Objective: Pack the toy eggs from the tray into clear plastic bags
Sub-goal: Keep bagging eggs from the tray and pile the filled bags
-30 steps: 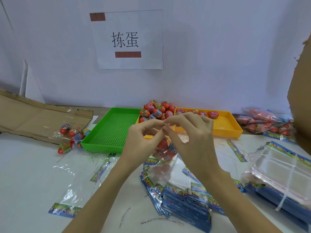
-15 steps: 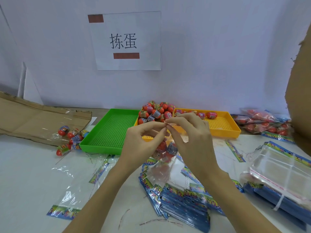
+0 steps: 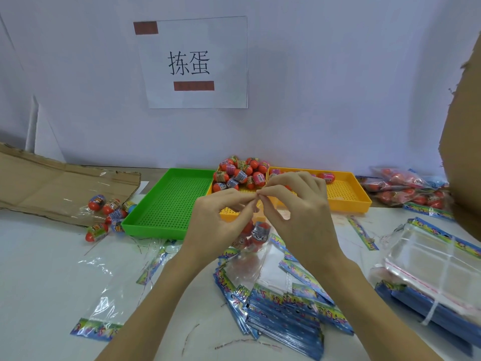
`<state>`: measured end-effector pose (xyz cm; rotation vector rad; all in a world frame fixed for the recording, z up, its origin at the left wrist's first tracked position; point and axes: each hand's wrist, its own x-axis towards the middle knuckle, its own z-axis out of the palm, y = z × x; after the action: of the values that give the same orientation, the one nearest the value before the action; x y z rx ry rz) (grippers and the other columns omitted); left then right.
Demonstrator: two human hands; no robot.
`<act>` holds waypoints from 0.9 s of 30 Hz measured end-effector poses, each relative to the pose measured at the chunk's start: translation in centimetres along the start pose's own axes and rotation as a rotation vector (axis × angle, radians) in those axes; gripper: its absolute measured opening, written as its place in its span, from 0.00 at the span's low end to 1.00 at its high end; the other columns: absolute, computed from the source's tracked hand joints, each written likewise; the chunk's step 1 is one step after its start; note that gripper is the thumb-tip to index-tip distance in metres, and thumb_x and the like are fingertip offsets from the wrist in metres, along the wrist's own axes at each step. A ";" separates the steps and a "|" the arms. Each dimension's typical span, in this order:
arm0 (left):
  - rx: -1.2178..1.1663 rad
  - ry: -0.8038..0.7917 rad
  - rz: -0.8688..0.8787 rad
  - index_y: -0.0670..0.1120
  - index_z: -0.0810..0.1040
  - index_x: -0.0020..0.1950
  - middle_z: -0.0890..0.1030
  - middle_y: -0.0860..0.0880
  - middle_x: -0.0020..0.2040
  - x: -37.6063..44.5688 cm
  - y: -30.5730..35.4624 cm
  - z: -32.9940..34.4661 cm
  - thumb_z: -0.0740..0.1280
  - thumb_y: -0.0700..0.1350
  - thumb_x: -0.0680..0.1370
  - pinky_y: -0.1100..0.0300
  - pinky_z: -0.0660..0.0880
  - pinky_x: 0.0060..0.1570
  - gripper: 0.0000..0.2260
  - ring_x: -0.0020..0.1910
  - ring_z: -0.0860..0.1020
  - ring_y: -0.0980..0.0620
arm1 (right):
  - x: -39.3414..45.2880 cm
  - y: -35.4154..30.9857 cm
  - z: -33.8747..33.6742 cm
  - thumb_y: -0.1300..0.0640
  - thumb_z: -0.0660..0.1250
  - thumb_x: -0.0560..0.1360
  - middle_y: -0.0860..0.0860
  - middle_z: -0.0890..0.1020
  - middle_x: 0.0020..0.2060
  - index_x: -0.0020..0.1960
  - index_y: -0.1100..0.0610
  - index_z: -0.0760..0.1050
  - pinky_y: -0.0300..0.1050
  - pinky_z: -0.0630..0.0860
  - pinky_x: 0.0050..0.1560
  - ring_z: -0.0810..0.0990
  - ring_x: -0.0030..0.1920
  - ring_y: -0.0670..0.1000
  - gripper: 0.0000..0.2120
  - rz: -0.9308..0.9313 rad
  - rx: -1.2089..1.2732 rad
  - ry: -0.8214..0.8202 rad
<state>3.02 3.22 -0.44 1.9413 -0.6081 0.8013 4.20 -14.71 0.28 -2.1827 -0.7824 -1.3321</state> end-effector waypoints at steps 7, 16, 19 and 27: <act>-0.087 -0.002 -0.064 0.43 0.89 0.52 0.87 0.49 0.42 0.0 0.2 0.1 0.75 0.35 0.78 0.57 0.81 0.46 0.06 0.40 0.84 0.51 | 0.1 -0.5 -0.3 0.61 0.74 0.74 0.52 0.83 0.45 0.45 0.59 0.82 0.57 0.73 0.53 0.80 0.50 0.56 0.02 0.185 0.144 -0.019; -0.149 0.002 -0.206 0.44 0.90 0.50 0.87 0.51 0.41 0.1 0.4 0.2 0.75 0.35 0.78 0.59 0.81 0.46 0.06 0.40 0.86 0.51 | 0.4 -1.0 -0.2 0.63 0.76 0.74 0.50 0.81 0.43 0.44 0.58 0.81 0.61 0.76 0.54 0.78 0.49 0.53 0.04 0.346 0.243 -0.033; -0.189 0.040 -0.304 0.45 0.90 0.50 0.88 0.50 0.41 0.3 -0.3 -0.5 0.75 0.37 0.78 0.56 0.83 0.46 0.06 0.40 0.87 0.49 | 0.7 0.4 -0.8 0.64 0.75 0.73 0.51 0.80 0.42 0.42 0.57 0.79 0.52 0.76 0.50 0.78 0.45 0.53 0.06 0.411 0.262 0.052; -0.423 0.286 -0.614 0.46 0.89 0.52 0.89 0.46 0.44 1.1 -2.8 -3.1 0.72 0.40 0.80 0.63 0.81 0.42 0.05 0.39 0.84 0.50 | -0.2 8.4 -2.8 0.59 0.71 0.78 0.56 0.84 0.45 0.46 0.59 0.82 0.51 0.75 0.52 0.80 0.47 0.55 0.04 0.772 0.050 0.013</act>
<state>4.82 7.14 -0.09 1.4612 0.0112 0.4894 8.03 -22.72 0.47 -2.0916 0.0622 -0.9021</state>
